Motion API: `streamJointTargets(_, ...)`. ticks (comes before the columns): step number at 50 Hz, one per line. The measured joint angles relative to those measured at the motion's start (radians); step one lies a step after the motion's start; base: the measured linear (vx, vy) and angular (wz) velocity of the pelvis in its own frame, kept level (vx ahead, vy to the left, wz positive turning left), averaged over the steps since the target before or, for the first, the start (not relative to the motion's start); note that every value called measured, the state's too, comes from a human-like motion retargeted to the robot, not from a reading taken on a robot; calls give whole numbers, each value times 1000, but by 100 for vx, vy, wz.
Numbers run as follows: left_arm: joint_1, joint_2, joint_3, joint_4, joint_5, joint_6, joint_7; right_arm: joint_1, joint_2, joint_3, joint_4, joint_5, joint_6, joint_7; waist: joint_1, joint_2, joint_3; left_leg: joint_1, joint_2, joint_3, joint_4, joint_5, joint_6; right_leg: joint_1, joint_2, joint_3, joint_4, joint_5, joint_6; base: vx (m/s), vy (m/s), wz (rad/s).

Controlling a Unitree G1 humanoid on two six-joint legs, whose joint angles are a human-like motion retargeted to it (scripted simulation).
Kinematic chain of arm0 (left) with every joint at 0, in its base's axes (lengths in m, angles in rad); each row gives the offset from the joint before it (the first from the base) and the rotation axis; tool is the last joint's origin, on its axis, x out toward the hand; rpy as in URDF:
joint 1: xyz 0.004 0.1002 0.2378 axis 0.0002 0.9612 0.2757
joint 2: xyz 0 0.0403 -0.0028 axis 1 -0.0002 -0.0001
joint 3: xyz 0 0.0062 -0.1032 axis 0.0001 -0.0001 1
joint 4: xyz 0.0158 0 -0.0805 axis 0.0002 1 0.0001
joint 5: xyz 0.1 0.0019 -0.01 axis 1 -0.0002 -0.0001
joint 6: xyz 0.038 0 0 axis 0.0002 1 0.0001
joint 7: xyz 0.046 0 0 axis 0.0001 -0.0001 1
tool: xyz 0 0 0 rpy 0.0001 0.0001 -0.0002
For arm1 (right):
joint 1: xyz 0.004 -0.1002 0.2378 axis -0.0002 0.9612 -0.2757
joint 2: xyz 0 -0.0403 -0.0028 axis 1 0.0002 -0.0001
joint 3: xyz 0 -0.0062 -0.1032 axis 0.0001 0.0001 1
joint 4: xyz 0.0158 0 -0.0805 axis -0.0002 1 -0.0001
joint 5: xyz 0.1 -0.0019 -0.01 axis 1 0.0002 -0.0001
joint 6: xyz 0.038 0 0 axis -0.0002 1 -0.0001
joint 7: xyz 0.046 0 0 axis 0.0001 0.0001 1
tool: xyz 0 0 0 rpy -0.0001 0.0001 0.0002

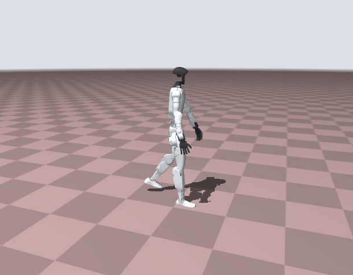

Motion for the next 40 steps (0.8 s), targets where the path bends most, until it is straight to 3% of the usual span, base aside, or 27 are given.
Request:
streamJointTargets(2,93,5,30,63,1,31,-35,-25,-6,27,17,-2,19,-19,16,-22,-7,-123,15,16,252,21,6,39,-29,6,-13,-33,-17,54,-17,31)
streamJointTargets(4,199,12,47,93,-69,7,-25,-49,-14,46,30,14,-7,-87,31,-27,-35,-297,68,62,546,24,1,-1,-53,-1,83,-107,-2,49,-13,39)
streamJointTargets(7,324,37,87,112,-112,3,-52,-113,-20,74,41,13,-13,-130,96,-27,-36,-423,112,105,698,-52,63,-3,-43,18,121,-151,-7,45,-16,-17)
streamJointTargets(9,405,54,115,104,-151,-17,-28,-154,-23,81,32,29,-35,-195,144,-5,-15,-491,159,124,775,-102,55,28,-13,19,144,-188,-19,48,-16,-37)
streamJointTargets(11,474,66,124,93,-159,-29,-36,-194,-19,98,16,51,-53,-226,201,-1,-4,-535,146,132,729,-149,62,44,0,36,156,-211,-34,42,-10,-62)
streamJointTargets(13,517,75,113,88,-138,-8,-84,-241,-10,116,-5,49,-41,-197,276,-35,-1,-546,54,133,510,-170,104,16,-22,82,176,-223,-45,34,-1,-81)
streamJointTargets(15,547,82,119,81,-144,7,-80,-280,-5,113,-38,56,-38,-203,327,-47,11,-555,-2,125,308,-133,103,54,-23,97,115,-216,-50,39,-1,-45)
streamJointTargets(19,579,74,164,66,-196,-7,-27,-338,21,125,-116,104,-80,-242,401,-1,39,-504,-9,193,-86,-18,78,130,34,93,108,-255,-56,44,2,-25)
streamJointTargets(24,580,34,245,24,-244,-42,-2,-373,61,146,-182,116,-121,-241,403,50,42,-448,-12,541,-402,60,45,233,107,29,111,-315,-44,48,5,46)
streamJointTargets(29,546,-2,272,-51,-237,-48,-115,-357,105,172,-217,28,-100,-175,342,53,12,-445,19,855,-346,-12,-47,264,142,-67,215,-375,-44,51,4,82)
streamJointTargets(35,433,9,237,-99,-128,-45,-154,-261,111,167,-154,-52,-74,-98,307,61,-53,-389,49,730,-343,-24,-70,254,171,-111,430,-307,-52,56,8,84)
streamJointTargets(38,359,33,188,-124,-56,-52,-134,-197,91,136,-80,-64,-61,-75,285,68,-88,-363,67,641,-309,-62,-62,152,144,-110,717,-180,-30,51,13,132)
streamJointTargets(40,302,49,137,-157,-1,-33,-97,-161,63,102,-29,-52,-43,-73,230,50,-155,-441,56,547,-255,-88,-44,-20,93,-117,960,-108,0,39,16,209)
